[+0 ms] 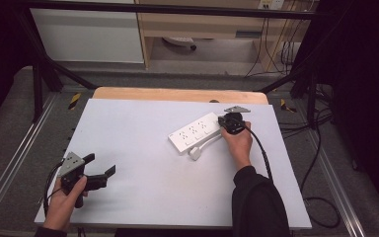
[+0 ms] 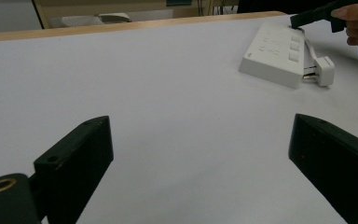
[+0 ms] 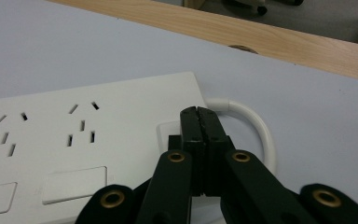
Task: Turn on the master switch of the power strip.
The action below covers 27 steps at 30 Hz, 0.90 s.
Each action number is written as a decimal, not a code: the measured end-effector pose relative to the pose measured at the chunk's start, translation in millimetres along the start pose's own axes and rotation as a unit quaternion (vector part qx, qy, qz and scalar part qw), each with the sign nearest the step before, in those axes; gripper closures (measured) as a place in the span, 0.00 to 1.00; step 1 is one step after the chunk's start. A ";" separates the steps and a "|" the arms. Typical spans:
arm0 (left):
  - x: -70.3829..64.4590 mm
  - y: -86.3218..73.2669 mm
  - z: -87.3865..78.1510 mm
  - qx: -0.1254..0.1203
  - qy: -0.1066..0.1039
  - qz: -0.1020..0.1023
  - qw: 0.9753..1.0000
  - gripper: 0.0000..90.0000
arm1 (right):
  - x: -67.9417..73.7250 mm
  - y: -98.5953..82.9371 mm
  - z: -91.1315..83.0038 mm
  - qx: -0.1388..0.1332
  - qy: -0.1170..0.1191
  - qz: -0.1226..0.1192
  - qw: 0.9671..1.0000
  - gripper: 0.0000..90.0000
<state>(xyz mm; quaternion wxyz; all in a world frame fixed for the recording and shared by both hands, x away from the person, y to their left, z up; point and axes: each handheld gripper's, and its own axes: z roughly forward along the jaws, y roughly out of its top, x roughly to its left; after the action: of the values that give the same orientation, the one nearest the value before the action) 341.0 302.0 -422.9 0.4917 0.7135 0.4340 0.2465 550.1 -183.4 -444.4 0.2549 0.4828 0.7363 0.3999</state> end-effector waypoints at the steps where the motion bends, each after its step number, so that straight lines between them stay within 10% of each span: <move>1: 0.0 0.0 0.0 0.000 0.000 0.000 1.000 0.07 | 0.1 0.0 0.0 0.000 0.000 0.000 1.000 1.00; 27: 0.3 -0.1 -0.4 0.000 0.000 -0.002 1.000 0.07 | -2.1 2.5 -1.9 0.003 -0.007 0.007 1.000 1.00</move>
<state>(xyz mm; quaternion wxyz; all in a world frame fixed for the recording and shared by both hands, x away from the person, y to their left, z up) 340.8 302.5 -422.8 0.4924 0.7127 0.4349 0.2457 550.8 -185.4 -441.3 0.2555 0.4912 0.7326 0.3959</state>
